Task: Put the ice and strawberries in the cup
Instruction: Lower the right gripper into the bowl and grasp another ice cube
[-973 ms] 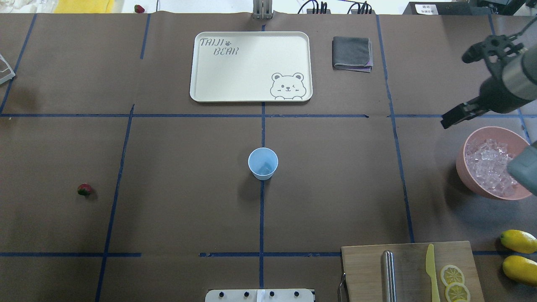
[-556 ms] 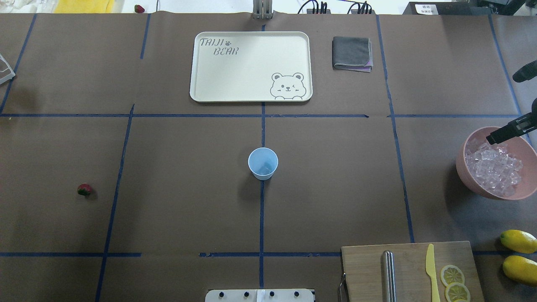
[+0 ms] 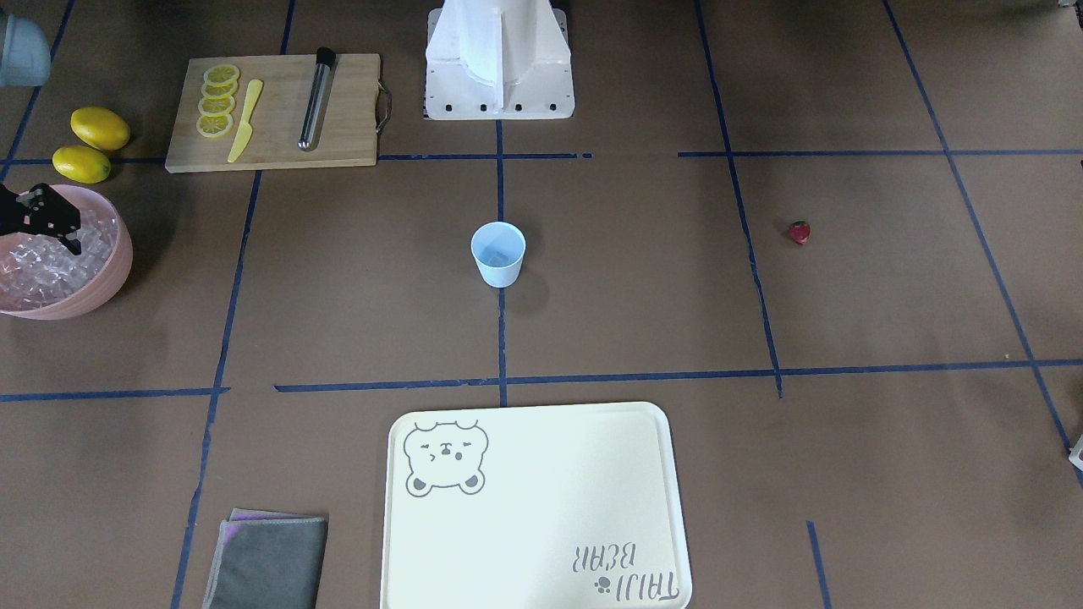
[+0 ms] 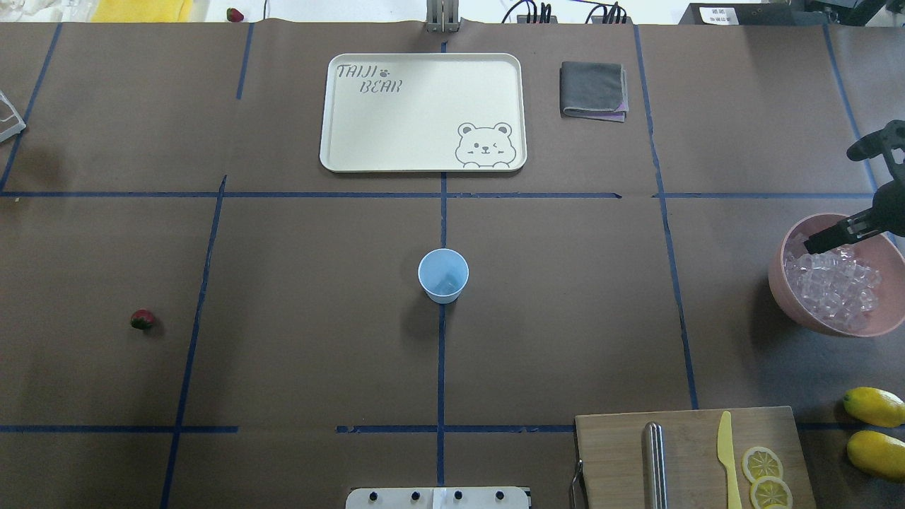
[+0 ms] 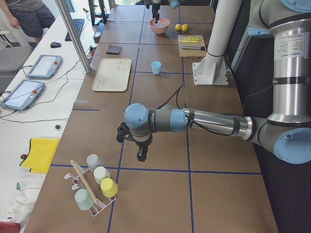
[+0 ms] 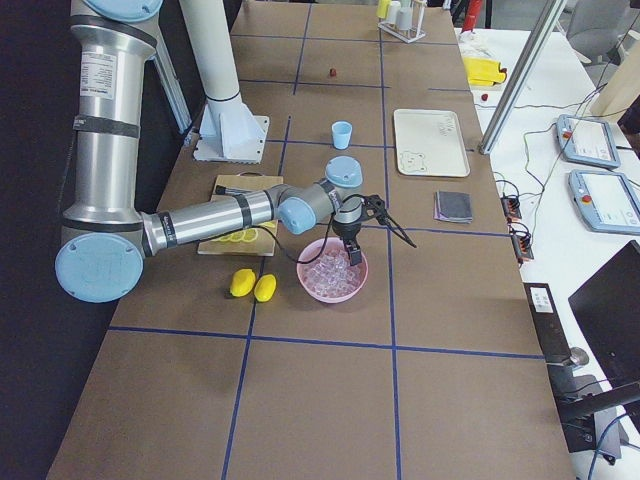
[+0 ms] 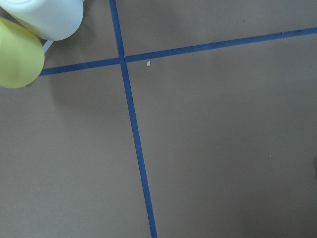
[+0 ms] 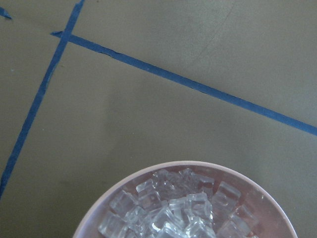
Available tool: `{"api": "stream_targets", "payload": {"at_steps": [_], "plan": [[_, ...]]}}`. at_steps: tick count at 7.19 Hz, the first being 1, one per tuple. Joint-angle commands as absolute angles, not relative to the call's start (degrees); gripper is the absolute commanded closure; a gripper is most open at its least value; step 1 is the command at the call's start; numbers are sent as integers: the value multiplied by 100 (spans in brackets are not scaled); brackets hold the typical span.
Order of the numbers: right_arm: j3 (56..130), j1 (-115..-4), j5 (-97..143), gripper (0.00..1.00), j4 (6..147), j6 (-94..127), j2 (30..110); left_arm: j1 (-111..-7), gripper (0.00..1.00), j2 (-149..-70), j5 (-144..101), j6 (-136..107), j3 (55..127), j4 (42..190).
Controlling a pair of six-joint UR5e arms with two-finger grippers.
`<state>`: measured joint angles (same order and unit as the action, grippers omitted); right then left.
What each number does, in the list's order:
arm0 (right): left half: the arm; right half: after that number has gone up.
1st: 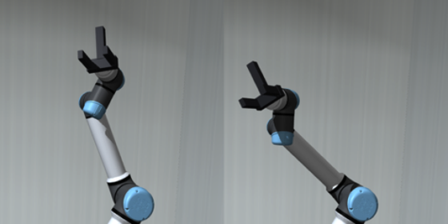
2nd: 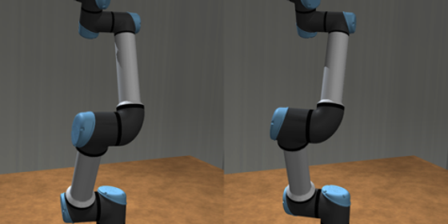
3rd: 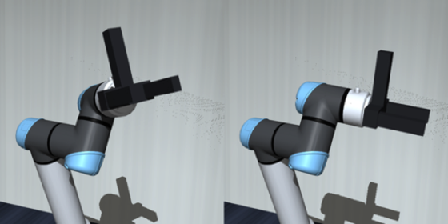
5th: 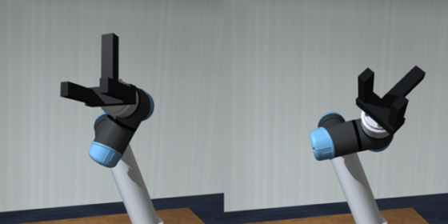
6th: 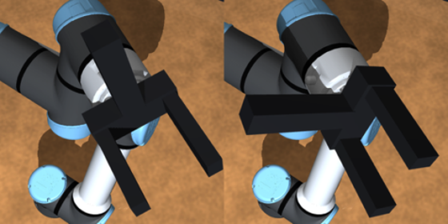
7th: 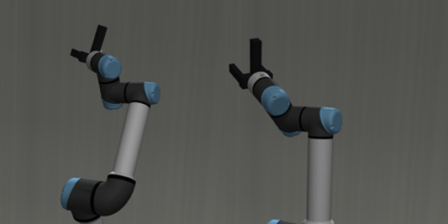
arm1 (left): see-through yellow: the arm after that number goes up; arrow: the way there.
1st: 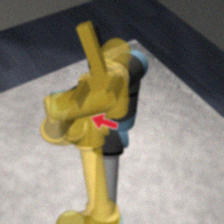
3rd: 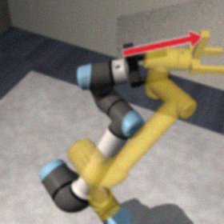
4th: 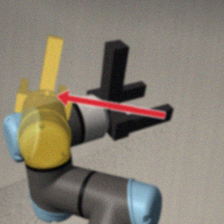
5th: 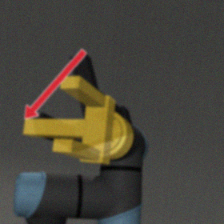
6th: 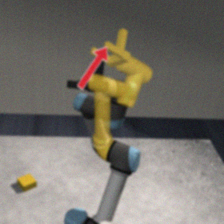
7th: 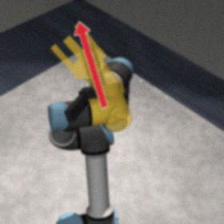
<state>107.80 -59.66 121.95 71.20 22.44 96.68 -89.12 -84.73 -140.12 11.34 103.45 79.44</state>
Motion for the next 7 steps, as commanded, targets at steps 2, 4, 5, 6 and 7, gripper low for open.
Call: {"api": "stream_targets", "payload": {"at_steps": [2, 4, 5, 6, 7], "plan": [[10679, -5766, 12103, 7, 7049, 2312, 9782, -8912, 0, -8464, -14010, 1134, 10345, 7937], [10679, -5766, 12102, 11, 7058, 2311, 9782, -8912, 0, -8464, -14010, 1134, 10345, 7937], [10670, -5748, 12094, 15, 7066, 2312, 9774, -8912, 0, -8464, -14010, 1134, 10345, 7937], [10661, -5739, 12094, 29, 7075, 2312, 9765, -8912, 0, -8464, -14010, 1134, 10345, 7937], [10644, -5748, 12094, 65, 7066, 2303, 9765, -8912, 0, -8464, -14018, 1134, 10345, 7937]]}}
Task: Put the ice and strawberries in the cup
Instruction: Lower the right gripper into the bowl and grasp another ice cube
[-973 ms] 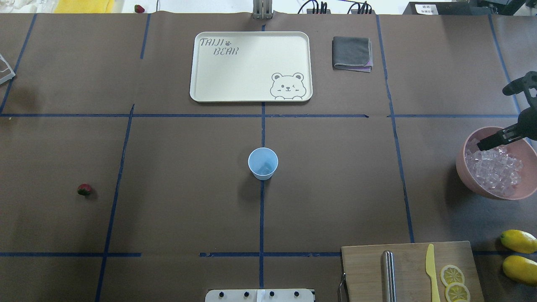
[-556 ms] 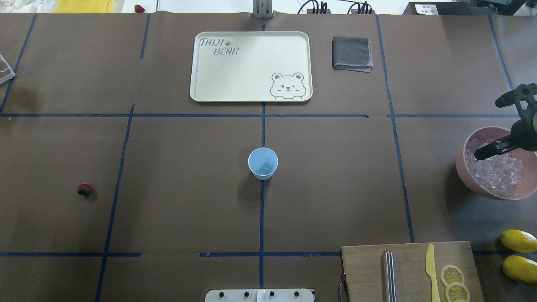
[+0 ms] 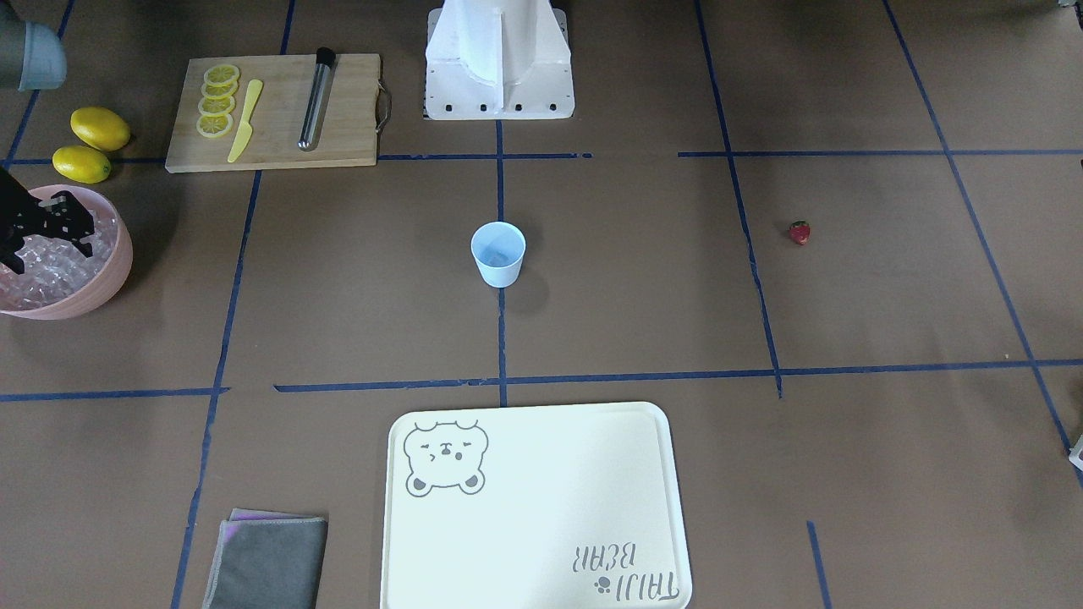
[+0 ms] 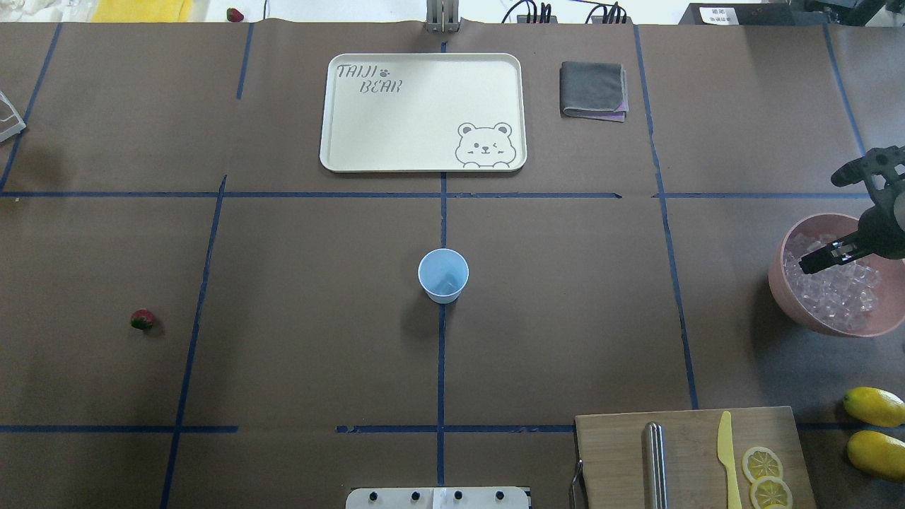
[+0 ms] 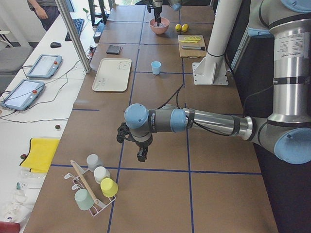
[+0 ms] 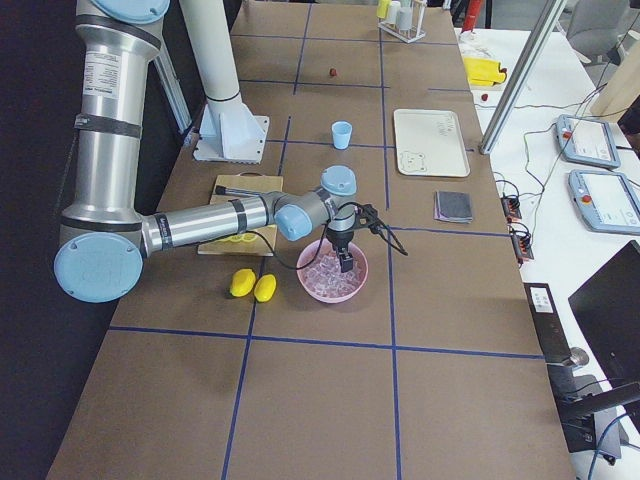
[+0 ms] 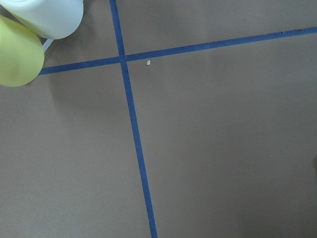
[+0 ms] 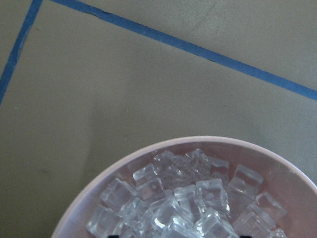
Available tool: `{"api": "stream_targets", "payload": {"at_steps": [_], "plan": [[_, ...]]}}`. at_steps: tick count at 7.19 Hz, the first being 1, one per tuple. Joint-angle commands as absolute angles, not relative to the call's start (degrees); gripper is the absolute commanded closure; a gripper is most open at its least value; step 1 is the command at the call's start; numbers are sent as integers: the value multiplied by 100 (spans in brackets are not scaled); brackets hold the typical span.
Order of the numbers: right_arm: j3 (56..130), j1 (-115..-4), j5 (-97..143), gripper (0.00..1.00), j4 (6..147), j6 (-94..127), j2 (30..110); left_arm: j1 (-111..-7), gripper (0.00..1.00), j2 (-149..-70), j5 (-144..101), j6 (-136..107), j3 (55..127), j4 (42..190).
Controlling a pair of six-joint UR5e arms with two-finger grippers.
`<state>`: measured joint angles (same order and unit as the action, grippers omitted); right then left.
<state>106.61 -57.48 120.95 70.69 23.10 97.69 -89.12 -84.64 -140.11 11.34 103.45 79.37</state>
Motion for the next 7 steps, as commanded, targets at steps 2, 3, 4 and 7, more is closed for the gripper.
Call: {"api": "stream_targets", "payload": {"at_steps": [2, 3, 4, 7], "plan": [[10608, -5739, 12094, 79, 7075, 2285, 9730, -8912, 0, -8464, -14010, 1134, 10345, 7937], [10626, -5748, 12102, 89, 7066, 2268, 9729, -8912, 0, -8464, -14010, 1134, 10345, 7937], [10652, -5757, 12111, 94, 7066, 2268, 9747, -8912, 0, -8464, -14018, 1134, 10345, 7937], [11160, -6142, 12365, 96, 7294, 2232, 9756, -8912, 0, -8455, -14019, 1134, 10353, 7937]]}}
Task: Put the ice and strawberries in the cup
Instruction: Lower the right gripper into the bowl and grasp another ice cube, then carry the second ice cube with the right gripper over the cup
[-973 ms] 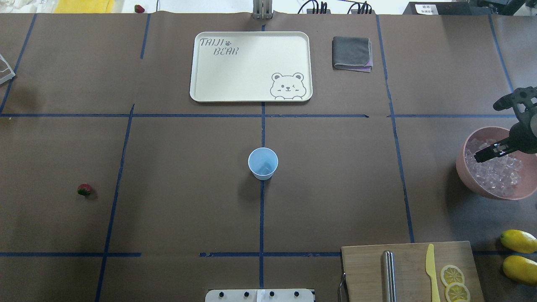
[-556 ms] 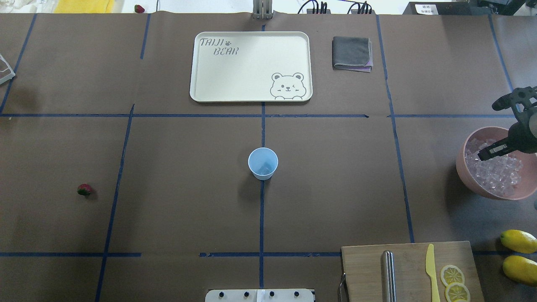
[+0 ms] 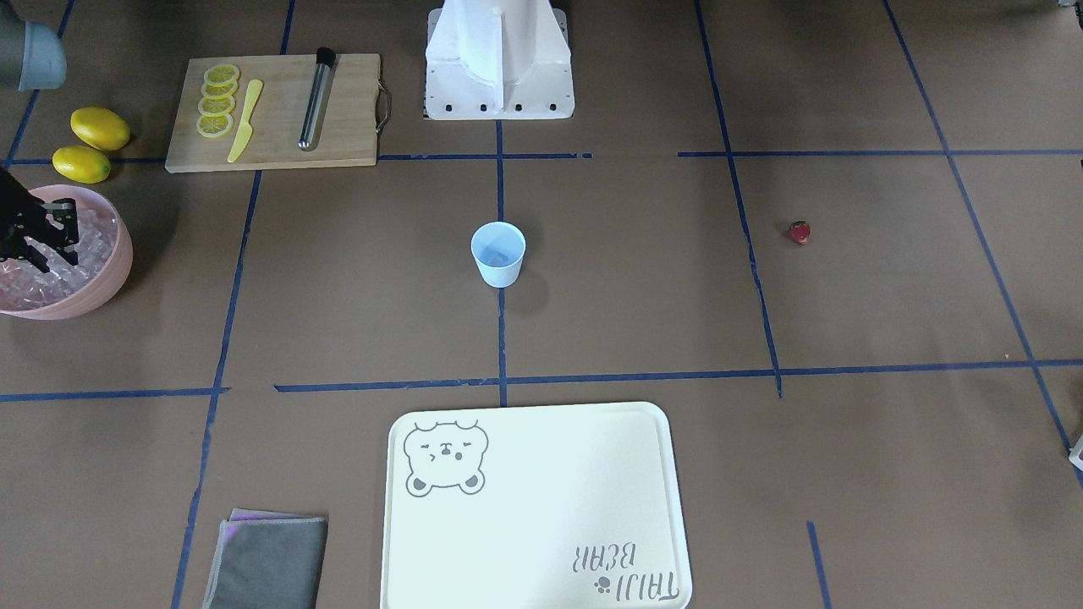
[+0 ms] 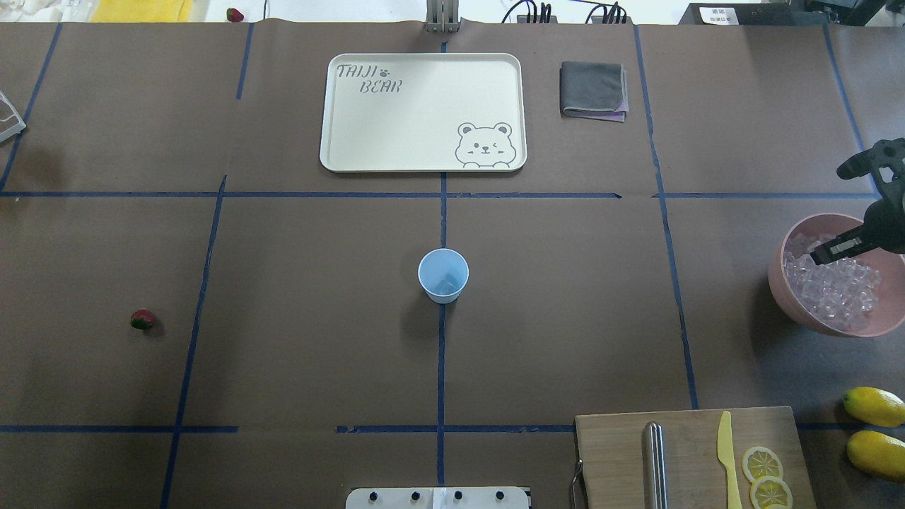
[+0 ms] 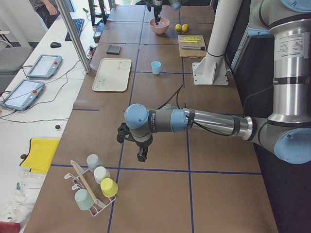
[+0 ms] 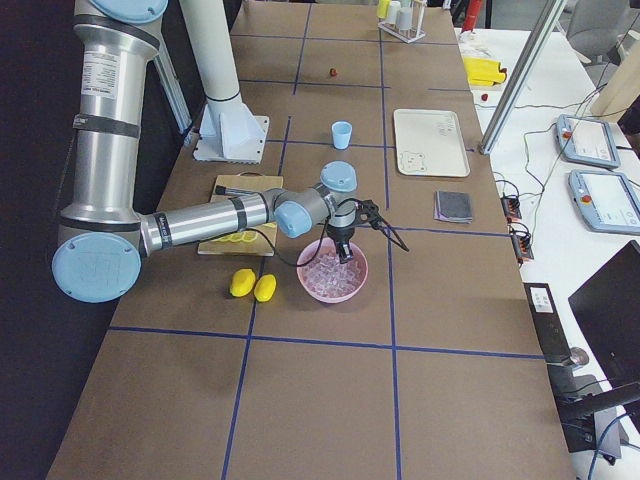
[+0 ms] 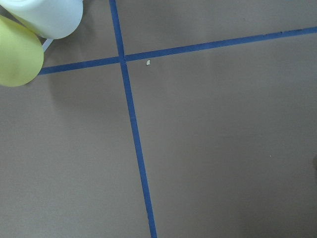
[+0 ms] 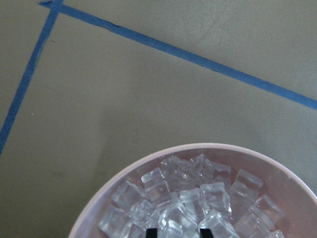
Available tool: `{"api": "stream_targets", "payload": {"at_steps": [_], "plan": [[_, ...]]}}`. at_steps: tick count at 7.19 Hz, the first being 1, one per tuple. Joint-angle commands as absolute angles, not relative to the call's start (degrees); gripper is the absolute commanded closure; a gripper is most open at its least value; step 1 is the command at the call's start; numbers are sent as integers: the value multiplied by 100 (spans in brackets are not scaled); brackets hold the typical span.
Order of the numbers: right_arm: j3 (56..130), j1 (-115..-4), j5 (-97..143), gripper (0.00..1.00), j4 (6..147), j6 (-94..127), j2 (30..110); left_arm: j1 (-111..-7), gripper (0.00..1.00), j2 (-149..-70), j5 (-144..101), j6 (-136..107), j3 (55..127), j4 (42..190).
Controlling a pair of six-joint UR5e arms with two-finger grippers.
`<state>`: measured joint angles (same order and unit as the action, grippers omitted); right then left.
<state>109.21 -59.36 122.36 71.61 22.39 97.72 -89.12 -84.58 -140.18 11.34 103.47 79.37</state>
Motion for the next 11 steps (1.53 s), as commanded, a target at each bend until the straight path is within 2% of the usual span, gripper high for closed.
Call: {"api": "stream_targets", "payload": {"at_steps": [1, 3, 7, 9, 11], "plan": [[11554, -6213, 12375, 97, 7843, 2250, 9660, -8912, 0, -8455, -14019, 1134, 10354, 7937], [11926, -6196, 12375, 97, 9170, 2355, 8681, -8912, 0, -8455, -14019, 1134, 10354, 7937], [11778, -4602, 11982, 97, 10325, 4966, 6456, -8912, 0, -8455, -14019, 1134, 10354, 7945], [11314, -3757, 11279, 97, 10345, 6155, 5559, -8912, 0, -8455, -14019, 1134, 10354, 7945], [10236, -3018, 10551, 97, 10327, 7115, 4435, -8912, 0, -8455, -14019, 1134, 10354, 7937]]}}
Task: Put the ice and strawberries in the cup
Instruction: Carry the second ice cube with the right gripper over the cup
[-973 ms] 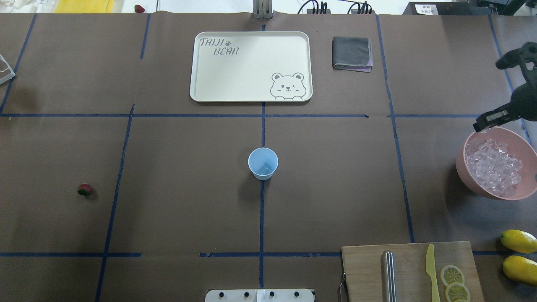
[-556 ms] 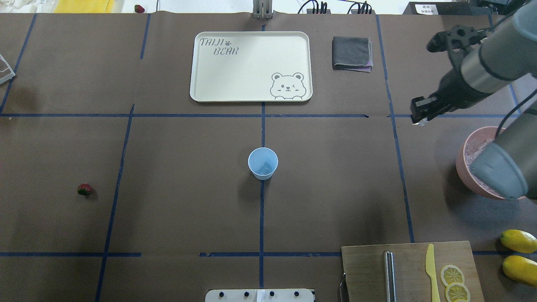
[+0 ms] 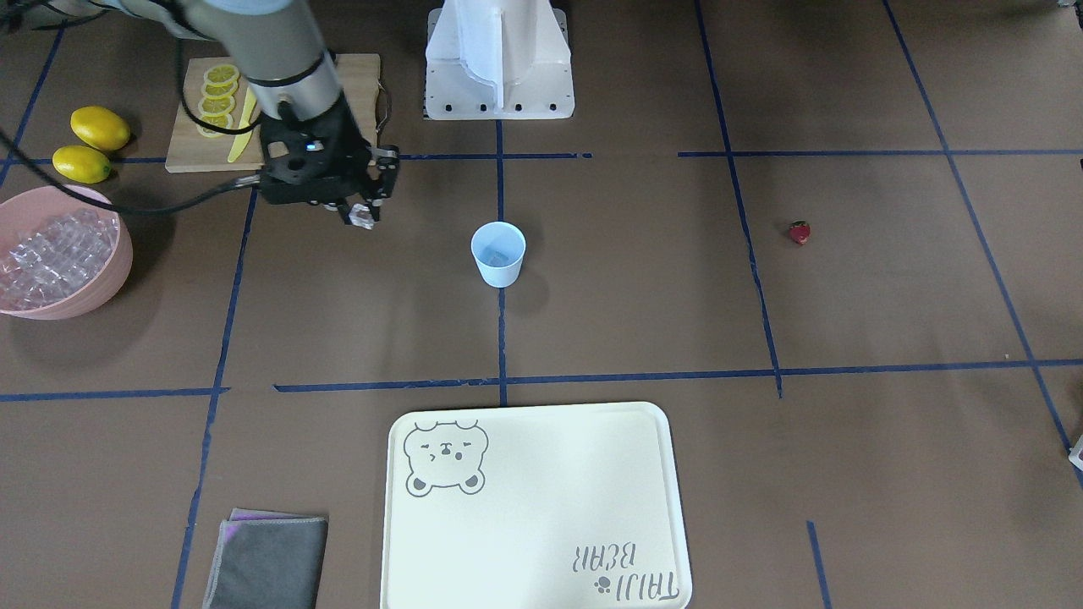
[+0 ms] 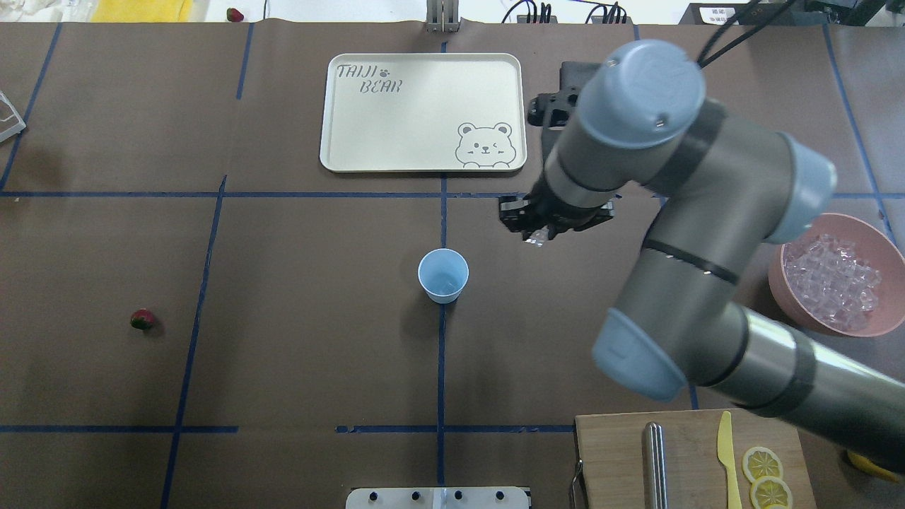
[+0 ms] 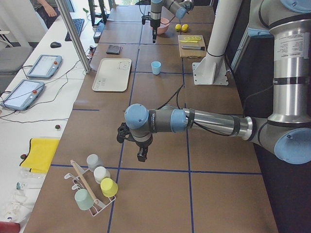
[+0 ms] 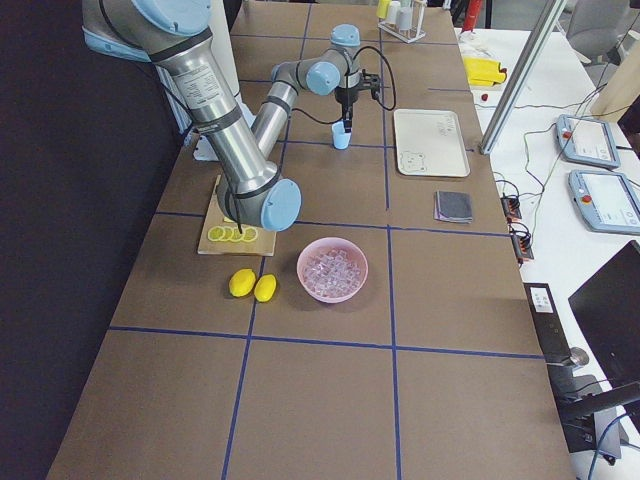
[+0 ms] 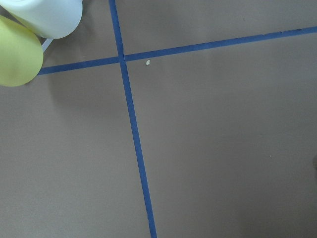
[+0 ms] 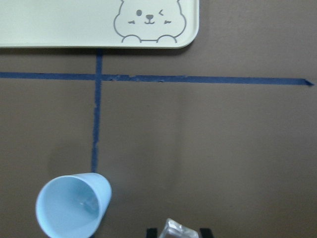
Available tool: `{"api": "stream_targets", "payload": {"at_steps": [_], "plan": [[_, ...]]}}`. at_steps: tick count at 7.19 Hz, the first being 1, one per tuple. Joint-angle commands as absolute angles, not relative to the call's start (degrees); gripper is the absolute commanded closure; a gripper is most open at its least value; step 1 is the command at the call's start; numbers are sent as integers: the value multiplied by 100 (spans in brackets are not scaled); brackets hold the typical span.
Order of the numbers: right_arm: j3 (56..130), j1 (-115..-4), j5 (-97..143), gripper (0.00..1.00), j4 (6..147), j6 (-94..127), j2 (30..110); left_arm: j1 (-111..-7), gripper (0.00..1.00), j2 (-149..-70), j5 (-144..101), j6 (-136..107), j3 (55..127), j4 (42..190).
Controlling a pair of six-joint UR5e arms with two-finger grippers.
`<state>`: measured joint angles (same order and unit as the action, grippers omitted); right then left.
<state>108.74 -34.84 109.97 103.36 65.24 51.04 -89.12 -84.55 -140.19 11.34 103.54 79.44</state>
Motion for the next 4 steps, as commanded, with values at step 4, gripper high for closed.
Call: {"api": "stream_targets", "payload": {"at_steps": [4], "plan": [[9528, -2593, 10178, 95, 10301, 7436, 3946, -8912, 0, -8455, -14019, 1134, 10345, 7937]]}}
